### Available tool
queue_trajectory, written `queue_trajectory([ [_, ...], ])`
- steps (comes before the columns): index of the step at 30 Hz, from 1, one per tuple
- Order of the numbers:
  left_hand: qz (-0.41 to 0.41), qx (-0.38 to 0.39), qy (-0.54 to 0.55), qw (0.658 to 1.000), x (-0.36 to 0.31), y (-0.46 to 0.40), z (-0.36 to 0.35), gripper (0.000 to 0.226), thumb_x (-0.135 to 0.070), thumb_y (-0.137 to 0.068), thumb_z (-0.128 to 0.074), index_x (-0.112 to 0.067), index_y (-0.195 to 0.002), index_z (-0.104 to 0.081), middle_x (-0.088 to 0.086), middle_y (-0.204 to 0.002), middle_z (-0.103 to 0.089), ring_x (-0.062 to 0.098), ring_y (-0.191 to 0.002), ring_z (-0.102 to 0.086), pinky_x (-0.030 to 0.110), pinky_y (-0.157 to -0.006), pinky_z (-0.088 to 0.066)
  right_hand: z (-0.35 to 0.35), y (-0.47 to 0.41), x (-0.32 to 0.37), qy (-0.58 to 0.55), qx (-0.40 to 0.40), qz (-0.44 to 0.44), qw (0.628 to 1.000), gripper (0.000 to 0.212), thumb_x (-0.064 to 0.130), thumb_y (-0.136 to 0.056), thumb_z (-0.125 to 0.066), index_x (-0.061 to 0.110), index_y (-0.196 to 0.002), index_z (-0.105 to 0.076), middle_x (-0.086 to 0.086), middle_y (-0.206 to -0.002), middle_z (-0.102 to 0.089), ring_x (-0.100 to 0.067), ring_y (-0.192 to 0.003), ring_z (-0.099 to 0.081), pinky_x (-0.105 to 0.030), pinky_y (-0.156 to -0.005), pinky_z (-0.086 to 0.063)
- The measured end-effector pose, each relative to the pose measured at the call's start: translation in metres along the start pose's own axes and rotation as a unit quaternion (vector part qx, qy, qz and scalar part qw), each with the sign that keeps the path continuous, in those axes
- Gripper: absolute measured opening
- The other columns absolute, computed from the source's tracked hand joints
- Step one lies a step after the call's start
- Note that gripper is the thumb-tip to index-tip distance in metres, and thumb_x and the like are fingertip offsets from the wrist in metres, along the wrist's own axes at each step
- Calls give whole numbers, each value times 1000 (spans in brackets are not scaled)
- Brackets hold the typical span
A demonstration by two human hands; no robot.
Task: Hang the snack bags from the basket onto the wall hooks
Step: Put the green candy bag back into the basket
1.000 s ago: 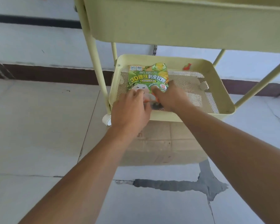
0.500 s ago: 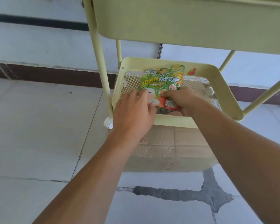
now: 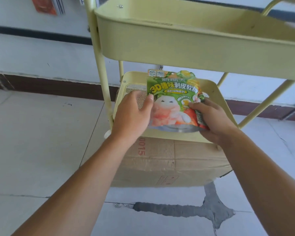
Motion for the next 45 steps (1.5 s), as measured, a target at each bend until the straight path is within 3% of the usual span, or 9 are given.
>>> queue_trajectory([
  [3, 61, 41, 121, 990, 2, -8, -1, 26, -49, -96, -58, -30, -108, -69, -16, -111, -70, 7, -113, -61, 30, -97, -44, -2, 20, -7, 1, 59, -21, 998, 41, 0, -86, -61, -1, -126, -56, -20, -110, -72, -30, -87, -72, -37, -72, -61],
  [9, 122, 69, 231, 963, 20, -10, -7, 66, -61, -56, -80, -26, -111, -71, -7, -110, -75, 15, -108, -69, 45, -103, -50, -6, 53, -36, 44, 191, -96, 976, 53, -7, -75, -62, -4, -128, -54, -20, -111, -71, -32, -94, -71, -39, -74, -59],
  [14, 105, 200, 218, 949, 20, 8, -24, 41, -24, -75, -85, -9, -110, -71, 6, -105, -77, 23, -102, -73, 48, -101, -52, 0, 56, -52, 43, 152, -136, 978, 51, 23, -83, -63, 2, -129, -57, -14, -119, -70, -28, -105, -70, -36, -84, -60],
  [22, 72, 344, 237, 906, 0, 34, -5, 29, -23, -79, -67, -19, -107, -69, -5, -101, -77, 9, -97, -72, 23, -81, -57, -2, 67, -20, 61, 186, -67, 978, 58, 17, -80, -77, 1, -132, -56, -23, -125, -65, -42, -115, -64, -53, -94, -54],
  [24, 34, 338, 220, 914, -12, 36, 2, 29, -23, -79, -66, -20, -108, -69, -8, -99, -77, 6, -95, -71, 19, -78, -56, -3, 71, -11, 85, 219, -57, 970, 70, 26, -75, -84, 1, -134, -55, -26, -130, -61, -45, -119, -60, -61, -99, -48],
  [28, -61, 246, 147, 956, -48, 39, 27, 23, -38, -77, -68, -34, -100, -70, -24, -95, -74, -3, -97, -68, 18, -88, -52, -5, 82, 21, 121, 194, 31, 973, 46, 23, -89, -73, 4, -128, -60, -25, -127, -63, -45, -118, -61, -67, -101, -42],
  [33, -101, 161, 95, 977, -135, 45, 72, 18, -51, -78, -68, -45, -95, -69, -31, -96, -72, -3, -99, -68, 29, -94, -53, -23, 126, 115, 138, 142, 75, 977, 35, 22, -84, -67, 6, -115, -68, -17, -116, -71, -36, -109, -68, -58, -99, -49],
  [40, -71, 152, 135, 977, -367, 20, 163, 19, -32, -78, -80, -34, -95, -73, -19, -95, -76, 6, -98, -71, 35, -95, -54, -55, 202, 361, 194, 95, 138, 967, 14, 19, -91, -66, 16, -102, -73, 0, -98, -77, -17, -95, -73, -37, -90, -56],
  [45, -15, 138, 119, 983, -537, 3, 221, 74, -62, -52, -88, 1, -81, -63, 12, -71, -58, 25, -58, -53, 35, -61, -47, -70, 267, 535, 187, 94, 133, 969, 12, 9, -88, -71, 15, -99, -74, 0, -95, -78, -16, -89, -74, -30, -78, -59],
])
Point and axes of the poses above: each hand's wrist, its own y-axis away from the middle knuckle, its own z-axis out of the back of the hand, x = y × z, the point moved 6 cm from there along -y, towards the middle knuckle
